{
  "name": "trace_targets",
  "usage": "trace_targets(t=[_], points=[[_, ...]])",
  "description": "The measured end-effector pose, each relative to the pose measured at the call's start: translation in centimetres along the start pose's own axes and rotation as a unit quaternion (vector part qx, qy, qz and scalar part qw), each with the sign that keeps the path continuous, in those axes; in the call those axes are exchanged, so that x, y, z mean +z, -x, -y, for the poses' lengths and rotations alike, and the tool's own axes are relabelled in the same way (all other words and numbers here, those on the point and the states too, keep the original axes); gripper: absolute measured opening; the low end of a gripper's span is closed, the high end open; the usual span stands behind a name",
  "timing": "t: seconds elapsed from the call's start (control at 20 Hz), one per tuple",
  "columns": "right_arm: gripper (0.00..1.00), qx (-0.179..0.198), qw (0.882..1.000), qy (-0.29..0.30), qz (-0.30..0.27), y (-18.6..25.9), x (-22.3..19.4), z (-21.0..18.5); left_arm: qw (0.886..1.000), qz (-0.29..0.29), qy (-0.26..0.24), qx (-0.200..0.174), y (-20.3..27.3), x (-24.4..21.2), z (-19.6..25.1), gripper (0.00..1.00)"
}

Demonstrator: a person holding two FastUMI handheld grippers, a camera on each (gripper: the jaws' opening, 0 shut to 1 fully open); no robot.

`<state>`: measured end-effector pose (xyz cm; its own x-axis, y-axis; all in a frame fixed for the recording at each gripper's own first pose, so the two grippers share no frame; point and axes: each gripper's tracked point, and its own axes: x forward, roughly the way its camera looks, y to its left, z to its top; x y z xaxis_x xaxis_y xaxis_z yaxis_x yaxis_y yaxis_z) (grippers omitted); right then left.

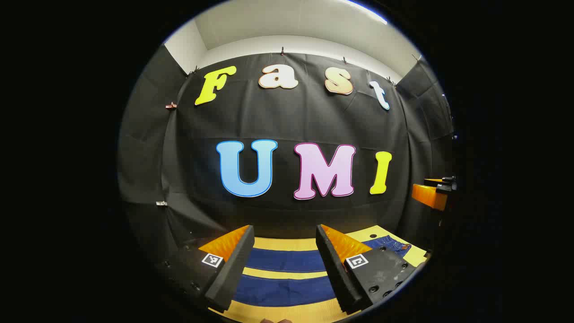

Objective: Grasp the waist and the cuffs of the jeans and fold them to make the two legs overlap; first hold the waist and fold one-third of the jeans toward the cuffs, then hold the cuffs and fold the remaining one-third in the same direction to finish folding.

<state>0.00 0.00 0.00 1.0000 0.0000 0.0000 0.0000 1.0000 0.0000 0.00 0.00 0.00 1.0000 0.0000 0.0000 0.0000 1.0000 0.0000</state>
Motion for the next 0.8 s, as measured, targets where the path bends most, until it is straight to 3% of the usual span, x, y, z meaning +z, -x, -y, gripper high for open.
trace_targets(t=[0.8], points=[[0.97, -0.017, 1.000, 0.005, -0.002, 0.1, -0.3, 1.2, 1.000, -0.003, 0.010, -0.008, -1.0, -0.5, 0.4, 0.81]])
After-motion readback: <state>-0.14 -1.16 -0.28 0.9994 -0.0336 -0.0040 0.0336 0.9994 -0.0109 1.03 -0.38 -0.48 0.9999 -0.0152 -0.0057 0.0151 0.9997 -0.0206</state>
